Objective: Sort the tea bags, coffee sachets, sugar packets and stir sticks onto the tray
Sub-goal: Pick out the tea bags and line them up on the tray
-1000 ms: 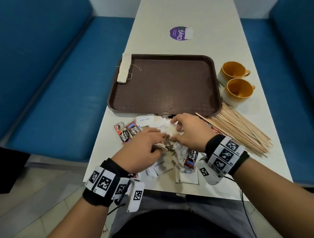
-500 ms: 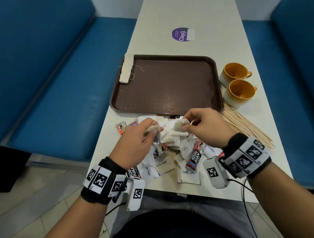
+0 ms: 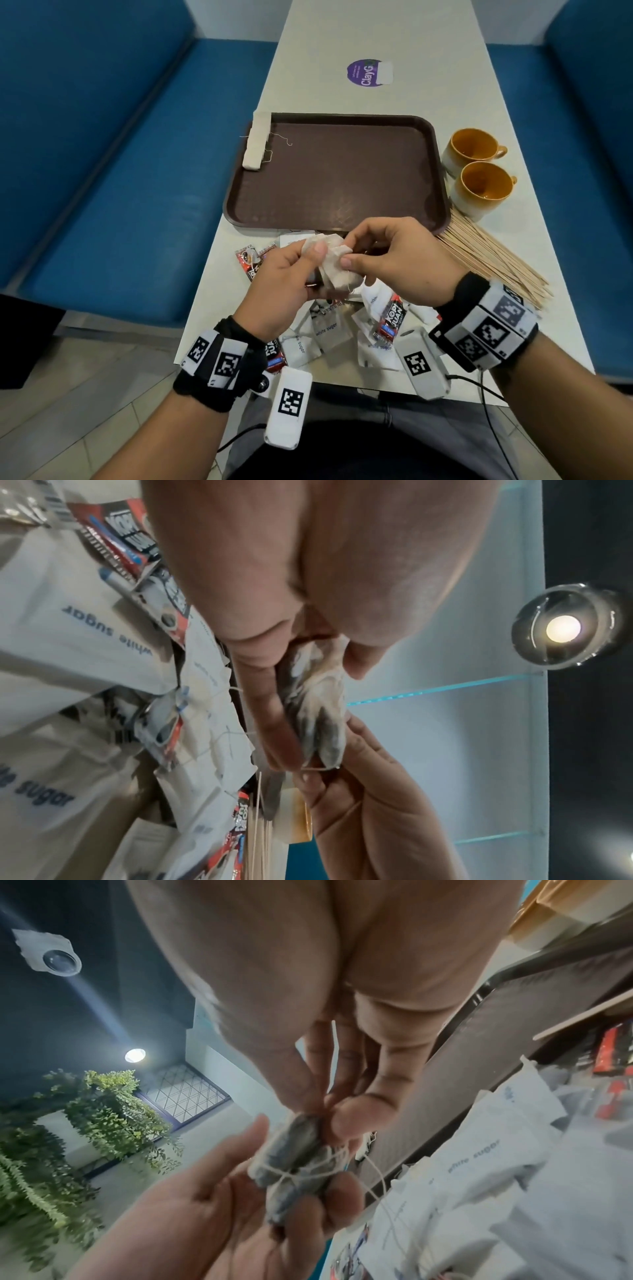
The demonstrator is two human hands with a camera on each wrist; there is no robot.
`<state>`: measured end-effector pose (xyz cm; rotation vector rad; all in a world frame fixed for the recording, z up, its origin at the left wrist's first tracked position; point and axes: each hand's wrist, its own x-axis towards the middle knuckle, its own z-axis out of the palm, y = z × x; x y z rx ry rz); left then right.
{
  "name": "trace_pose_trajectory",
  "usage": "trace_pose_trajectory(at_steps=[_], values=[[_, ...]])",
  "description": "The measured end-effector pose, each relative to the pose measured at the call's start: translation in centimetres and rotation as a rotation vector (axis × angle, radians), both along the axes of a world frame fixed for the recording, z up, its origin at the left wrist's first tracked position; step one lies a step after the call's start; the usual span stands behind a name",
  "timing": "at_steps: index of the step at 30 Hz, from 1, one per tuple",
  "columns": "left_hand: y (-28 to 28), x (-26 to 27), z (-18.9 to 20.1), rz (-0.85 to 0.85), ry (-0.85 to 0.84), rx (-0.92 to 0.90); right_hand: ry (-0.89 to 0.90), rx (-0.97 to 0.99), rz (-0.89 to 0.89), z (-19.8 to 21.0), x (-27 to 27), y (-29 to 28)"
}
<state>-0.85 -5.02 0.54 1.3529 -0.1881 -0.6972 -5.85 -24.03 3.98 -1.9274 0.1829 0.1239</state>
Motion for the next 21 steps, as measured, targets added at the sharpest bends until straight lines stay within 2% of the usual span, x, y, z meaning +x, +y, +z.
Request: trace_pose_trajectory(at_steps=[2,4,7,10,12,14,17,21], values=[[0.0,-0.2,0.3,-0.030,0.076,-0.047,-0.023,0.008,-0.031,-0.3,0.1,0.3],[0.1,-0.1,0.0,-0.059,0.002,0.014,-0.043,0.010,-0.052,-0.5,0.1,0.4],[0.9,0.2,-0.5,-0.151,-0.198,0.149,-0.044,-0.025,-0.043,-0.9,-0.3,0.1],[1.7,0.5,-0.6,-0.230,-0.433,0.318,-0.048,-0.247,-0.013,-1.6,-1.2,-0.4],[2.3,0.6,-0.8,-0.249,-0.623,0.465,-0.022,-0.427,0.081,-2.3,-2.0,-0.5],[2.9,0.6,-0.9,-0.334,-0.751,0.528,0.060,-0.521,0.227,-3.2,-3.1,-0.4],[3.8,0.2,-1.2,-0.512,-0.804,0.533,0.189,-0.644,0.386,-4.5,-4.8,-0.3],[4.5,-0.3,-1.6,-0.623,-0.842,0.602,0.231,-0.675,0.361,-4.9,-6.3,-1.0]])
